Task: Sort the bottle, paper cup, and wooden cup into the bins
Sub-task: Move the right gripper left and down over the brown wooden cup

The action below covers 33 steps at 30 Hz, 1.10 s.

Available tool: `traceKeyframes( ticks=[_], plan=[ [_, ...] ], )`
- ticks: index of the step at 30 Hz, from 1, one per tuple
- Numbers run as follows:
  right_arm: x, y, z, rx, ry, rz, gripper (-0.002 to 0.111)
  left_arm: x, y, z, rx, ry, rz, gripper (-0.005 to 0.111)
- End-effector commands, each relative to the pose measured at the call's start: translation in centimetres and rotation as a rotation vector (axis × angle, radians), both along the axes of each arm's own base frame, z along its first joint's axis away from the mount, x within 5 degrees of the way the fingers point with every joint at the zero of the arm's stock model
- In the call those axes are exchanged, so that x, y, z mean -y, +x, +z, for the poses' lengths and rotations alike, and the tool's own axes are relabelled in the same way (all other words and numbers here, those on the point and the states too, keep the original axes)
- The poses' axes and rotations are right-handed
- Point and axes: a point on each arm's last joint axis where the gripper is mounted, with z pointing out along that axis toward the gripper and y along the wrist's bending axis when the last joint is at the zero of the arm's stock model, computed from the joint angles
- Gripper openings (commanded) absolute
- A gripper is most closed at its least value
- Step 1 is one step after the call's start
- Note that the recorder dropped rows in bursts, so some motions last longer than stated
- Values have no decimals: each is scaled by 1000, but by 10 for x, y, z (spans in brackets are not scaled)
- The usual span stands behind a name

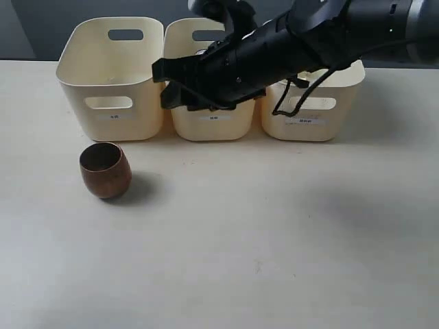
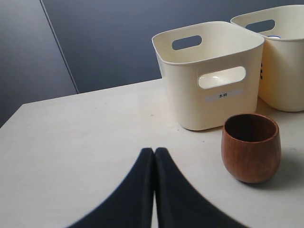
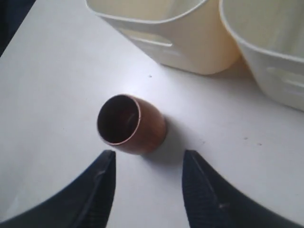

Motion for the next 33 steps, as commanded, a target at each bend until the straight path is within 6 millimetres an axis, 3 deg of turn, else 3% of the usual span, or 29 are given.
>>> traceKeyframes(
  ticks=[1,8,19,28,33],
  plan=[
    [-24,-15,-8,-7,-8,70,43,0,0,0,4,-3,-3,0],
    [-55,-34,-26,8,-27,115,43,0,0,0,4,-3,-3,0],
    [-63,-30,-48,-32,-25,66,43,0,0,0,4,-3,-3,0],
    [-67,-27,-50,-34,-8,39,43,0,0,0,4,-3,-3,0],
    [-81,-28,-54,-32,-1,62,43,0,0,0,4,-3,-3,0]
  ],
)
